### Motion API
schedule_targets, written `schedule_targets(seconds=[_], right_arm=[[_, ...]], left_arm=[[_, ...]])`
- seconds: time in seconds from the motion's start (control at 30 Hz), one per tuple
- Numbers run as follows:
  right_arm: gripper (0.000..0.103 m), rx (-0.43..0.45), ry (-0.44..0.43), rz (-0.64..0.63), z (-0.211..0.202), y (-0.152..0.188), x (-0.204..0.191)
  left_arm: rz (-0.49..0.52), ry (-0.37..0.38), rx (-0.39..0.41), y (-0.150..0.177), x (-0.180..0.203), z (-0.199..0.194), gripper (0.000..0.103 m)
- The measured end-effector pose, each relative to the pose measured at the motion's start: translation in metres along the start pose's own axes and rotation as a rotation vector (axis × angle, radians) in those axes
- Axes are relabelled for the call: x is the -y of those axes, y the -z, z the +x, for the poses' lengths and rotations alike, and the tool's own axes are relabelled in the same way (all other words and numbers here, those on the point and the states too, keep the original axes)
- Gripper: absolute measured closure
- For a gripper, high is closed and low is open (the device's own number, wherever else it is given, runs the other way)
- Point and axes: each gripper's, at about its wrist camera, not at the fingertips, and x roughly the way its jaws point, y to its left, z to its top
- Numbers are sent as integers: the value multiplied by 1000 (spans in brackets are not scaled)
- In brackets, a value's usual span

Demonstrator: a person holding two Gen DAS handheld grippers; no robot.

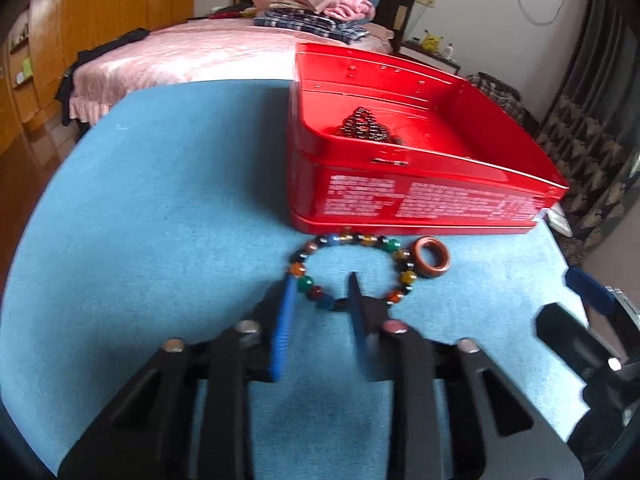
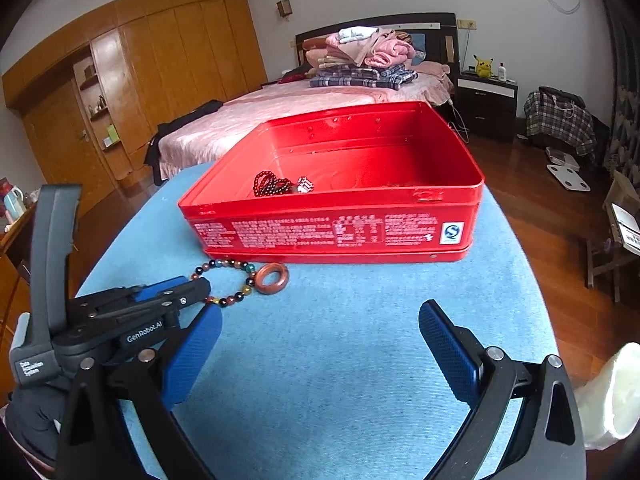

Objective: Organize jewelry
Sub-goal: 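Move the left tool to the multicolored bead bracelet and close on it, then lift the bead bracelet with the left tool while the right tool grasps the brown wooden ring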

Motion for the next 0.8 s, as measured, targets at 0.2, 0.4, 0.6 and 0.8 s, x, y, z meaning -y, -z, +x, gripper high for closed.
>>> schedule_targets(seconds=[0.2,0.4,0.6,0.8], right_arm=[[6,-42,29,6,11,1,-3],[6,-87,-14,4,25,-4,-10],[16,-132,-18,4,45,-10,-22],[26,-142,10,2,55,-13,-27]], left_arm=[[-48,-3,13,2,-11,-4,97],[-79,-24,38,7,-29,-19,97],[-65,-29,13,7,-39,-17,97],[-56,-5,5,5,-43,-13,86]])
